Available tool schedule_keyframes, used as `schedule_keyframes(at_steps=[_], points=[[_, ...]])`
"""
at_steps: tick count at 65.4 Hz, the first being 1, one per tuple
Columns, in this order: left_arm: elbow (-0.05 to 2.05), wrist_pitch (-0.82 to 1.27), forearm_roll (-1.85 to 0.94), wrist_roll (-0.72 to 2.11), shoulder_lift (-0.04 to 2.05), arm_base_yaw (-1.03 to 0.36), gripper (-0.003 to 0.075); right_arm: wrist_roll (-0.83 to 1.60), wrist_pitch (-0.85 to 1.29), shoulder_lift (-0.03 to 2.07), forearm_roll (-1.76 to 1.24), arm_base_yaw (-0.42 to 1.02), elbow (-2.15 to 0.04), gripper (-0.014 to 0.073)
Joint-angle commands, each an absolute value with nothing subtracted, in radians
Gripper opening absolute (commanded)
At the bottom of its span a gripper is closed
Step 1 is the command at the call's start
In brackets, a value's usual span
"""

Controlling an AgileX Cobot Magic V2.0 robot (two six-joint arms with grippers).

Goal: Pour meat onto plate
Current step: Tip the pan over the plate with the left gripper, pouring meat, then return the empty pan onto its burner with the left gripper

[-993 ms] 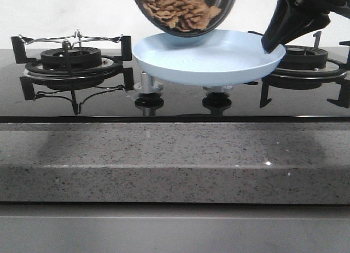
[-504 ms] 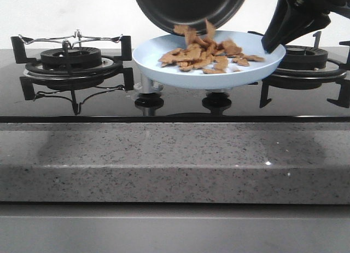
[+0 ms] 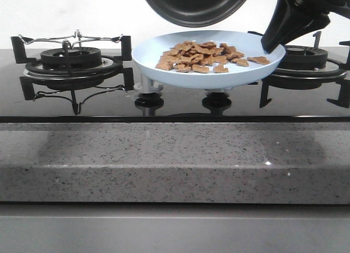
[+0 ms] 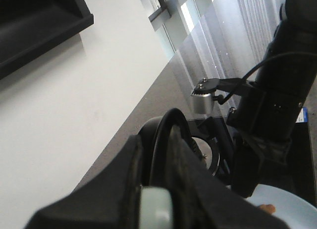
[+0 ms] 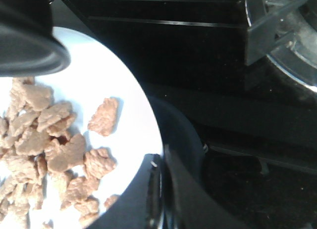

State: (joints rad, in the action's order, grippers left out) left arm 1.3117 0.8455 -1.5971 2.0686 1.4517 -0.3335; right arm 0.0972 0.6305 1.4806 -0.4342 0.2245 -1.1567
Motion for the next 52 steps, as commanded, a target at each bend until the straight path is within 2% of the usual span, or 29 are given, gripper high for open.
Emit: schedule_keyframes(at_steps=[1, 10, 25, 41, 52], points=[[1.349, 0.831, -1.699, 1.998, 1.397, -0.332, -0.0020, 0.103, 0.584, 1.437, -0.459, 0.222, -1.182, -0.0068], [1.349, 0.719, -1.706, 1.858, 1.388, -0.284, -0.0020, 0.103, 0.584, 1.437, -0.459, 0.222, -1.182, -0.0068], [1.349, 0.562, -1.723, 1.464, 1.390, -0.109, -0.0020, 0.103, 0.584, 1.437, -0.459, 0.222, -1.182, -0.0068], [1.349, 0.588, -1.740, 1.028, 1.447, 0.103, -0.0020, 0.103, 0.584, 1.437, -0.459, 0.222, -1.182, -0.0068], [1.349, 0.696, -1.771, 0.895, 1.530, 0.193, -0.0020, 0.103, 0.584, 1.437, -0.459, 0.222, -1.182, -0.0068]])
